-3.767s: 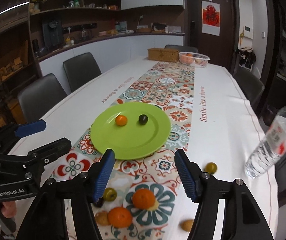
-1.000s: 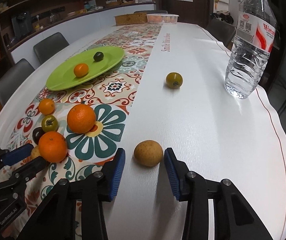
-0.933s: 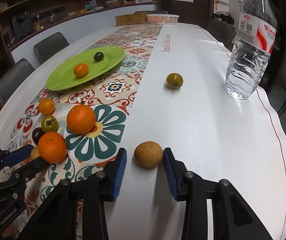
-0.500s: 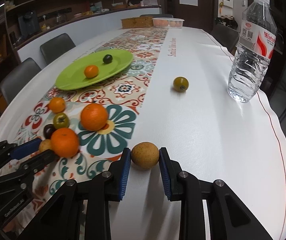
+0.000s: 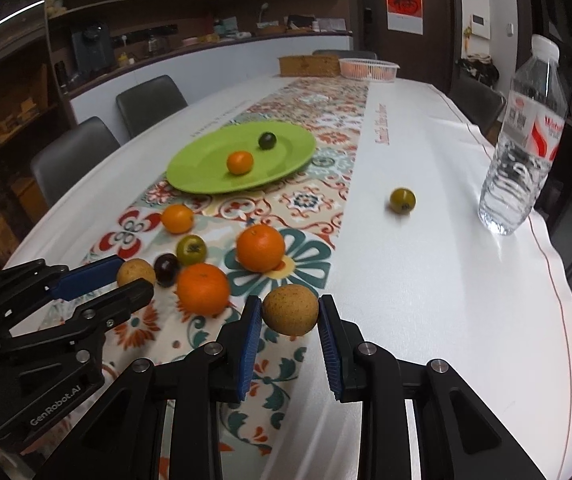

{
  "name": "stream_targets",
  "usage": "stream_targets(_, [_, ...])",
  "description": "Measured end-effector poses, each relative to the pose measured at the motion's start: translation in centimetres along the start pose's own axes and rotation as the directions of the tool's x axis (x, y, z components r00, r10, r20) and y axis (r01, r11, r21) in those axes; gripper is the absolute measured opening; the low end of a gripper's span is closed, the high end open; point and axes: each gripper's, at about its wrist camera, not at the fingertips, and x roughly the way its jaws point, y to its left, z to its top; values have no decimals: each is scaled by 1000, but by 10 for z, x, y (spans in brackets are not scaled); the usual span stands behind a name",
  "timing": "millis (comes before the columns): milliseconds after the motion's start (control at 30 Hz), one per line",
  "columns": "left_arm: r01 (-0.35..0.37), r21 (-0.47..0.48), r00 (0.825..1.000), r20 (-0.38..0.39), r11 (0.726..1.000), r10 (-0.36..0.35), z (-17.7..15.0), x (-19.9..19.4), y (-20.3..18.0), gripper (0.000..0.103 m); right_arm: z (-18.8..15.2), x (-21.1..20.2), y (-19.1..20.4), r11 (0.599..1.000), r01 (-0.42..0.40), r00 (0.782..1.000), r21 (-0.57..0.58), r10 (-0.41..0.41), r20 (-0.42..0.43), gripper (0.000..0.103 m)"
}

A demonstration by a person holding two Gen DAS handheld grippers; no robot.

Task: Organize fruits
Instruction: 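Carry both held brown fruits over the green plate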

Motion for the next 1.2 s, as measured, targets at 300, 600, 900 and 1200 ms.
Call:
stream_targets(300, [-7, -1, 998, 70, 1000, 7, 10, -25, 7, 30, 14, -19, 11, 1000, -7, 999, -22, 9, 53, 30])
stream_targets(600, [-32, 13, 989, 148, 999, 29, 25, -42, 17, 30, 37, -26, 23, 999, -33, 993, -38, 37, 109, 30])
stream_targets(900, [-44, -2, 984, 174, 999, 44, 49, -36, 39, 29, 70, -19, 34, 997, -53, 987, -64, 62, 150, 30])
stream_targets(1200, [-11, -7, 986, 165, 1000, 12, 77, -21, 59, 29, 102, 7, 37, 994, -83, 987, -64, 91, 130, 30])
